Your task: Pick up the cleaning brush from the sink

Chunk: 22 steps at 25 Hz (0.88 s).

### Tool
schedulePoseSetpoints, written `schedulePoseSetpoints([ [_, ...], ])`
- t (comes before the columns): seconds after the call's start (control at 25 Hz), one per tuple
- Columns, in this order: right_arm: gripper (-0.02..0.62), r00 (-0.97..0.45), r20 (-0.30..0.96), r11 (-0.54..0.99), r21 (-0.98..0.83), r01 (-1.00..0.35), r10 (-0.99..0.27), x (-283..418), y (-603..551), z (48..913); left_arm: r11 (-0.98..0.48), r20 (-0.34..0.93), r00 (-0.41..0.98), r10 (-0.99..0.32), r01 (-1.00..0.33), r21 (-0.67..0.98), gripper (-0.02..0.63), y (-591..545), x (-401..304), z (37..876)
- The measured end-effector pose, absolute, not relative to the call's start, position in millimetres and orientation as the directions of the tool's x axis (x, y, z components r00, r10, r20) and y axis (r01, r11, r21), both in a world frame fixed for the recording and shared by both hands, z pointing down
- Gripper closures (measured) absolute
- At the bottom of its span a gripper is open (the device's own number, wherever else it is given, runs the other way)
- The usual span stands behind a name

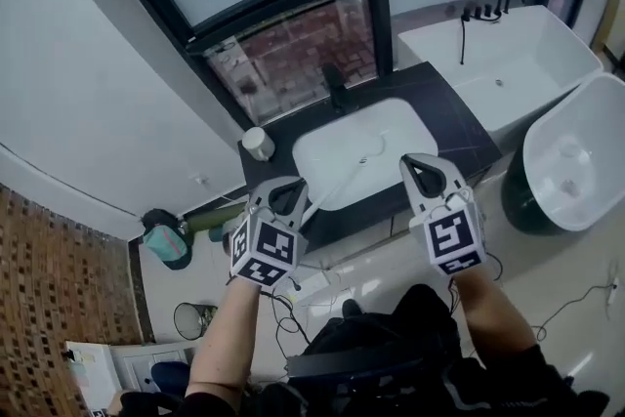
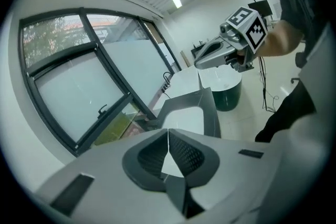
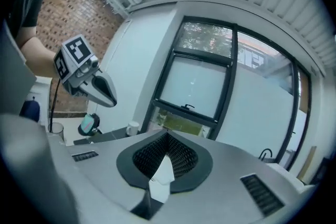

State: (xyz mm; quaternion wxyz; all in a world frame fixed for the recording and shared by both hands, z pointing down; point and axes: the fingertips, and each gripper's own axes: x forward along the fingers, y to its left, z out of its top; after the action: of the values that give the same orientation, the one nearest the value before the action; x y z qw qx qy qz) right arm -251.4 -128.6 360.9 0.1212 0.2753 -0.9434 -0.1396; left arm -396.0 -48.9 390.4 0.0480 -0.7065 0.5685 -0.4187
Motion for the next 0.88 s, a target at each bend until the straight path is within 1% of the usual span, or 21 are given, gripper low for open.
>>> schedulePoseSetpoints([
  [0.16,0.595,-0.743,0.142,0.747,0.274,-0.605,-0.654,-260,-143,357,-0.319,0.516,0.053,-0.855,-0.838,-0.443,0.592,-78,-441,398],
  [0.24,0.595,-0.711,0.147,0.725,0.192,-0.662,-0.688,-256,-153,361,-0.336,0.537,0.091,-0.839,-0.863,-0.379,0.592,-100,-448,409],
  [0.32,0.595,-0.666,0.149,0.679,0.062,-0.732,-0.731,-245,-170,369,-0.343,0.580,0.142,-0.802,-0.904,-0.254,0.592,-122,-448,429],
  [0.4,0.595,-0.629,0.150,0.632,-0.038,-0.774,-0.762,-235,-187,382,-0.311,0.617,0.186,-0.764,-0.945,-0.101,0.592,-138,-447,455],
  [0.44,0.595,-0.626,0.160,0.623,-0.074,-0.779,-0.763,-233,-194,390,-0.291,0.636,0.200,-0.745,-0.956,-0.041,0.589,-145,-446,469],
  [0.52,0.595,-0.635,0.196,0.617,-0.149,-0.772,-0.747,-237,-207,410,-0.260,0.679,0.207,-0.704,-0.965,0.025,0.581,-159,-447,502],
  [0.6,0.595,-0.642,0.238,0.605,-0.214,-0.767,-0.729,-246,-222,430,-0.248,0.724,0.219,-0.654,-0.966,0.069,0.549,-174,-449,534],
  [0.68,0.595,-0.648,0.278,0.592,-0.265,-0.761,-0.709,-260,-234,448,-0.249,0.761,0.252,-0.598,-0.961,0.122,0.549,-190,-451,563],
  [0.76,0.595,-0.636,0.312,0.572,-0.278,-0.772,-0.706,-272,-246,461,-0.252,0.794,0.271,-0.545,-0.956,0.153,0.549,-203,-457,589],
  [0.8,0.595,-0.620,0.326,0.557,-0.274,-0.784,-0.713,-275,-251,466,-0.254,0.810,0.277,-0.516,-0.953,0.163,0.526,-208,-462,602],
  [0.84,0.595,-0.603,0.338,0.537,-0.274,-0.798,-0.723,-277,-256,471,-0.257,0.825,0.282,-0.489,-0.951,0.173,0.479,-213,-467,614],
  [0.88,0.595,-0.586,0.347,0.515,-0.281,-0.810,-0.732,-279,-261,474,-0.258,0.836,0.286,-0.469,-0.949,0.180,0.472,-219,-473,625],
])
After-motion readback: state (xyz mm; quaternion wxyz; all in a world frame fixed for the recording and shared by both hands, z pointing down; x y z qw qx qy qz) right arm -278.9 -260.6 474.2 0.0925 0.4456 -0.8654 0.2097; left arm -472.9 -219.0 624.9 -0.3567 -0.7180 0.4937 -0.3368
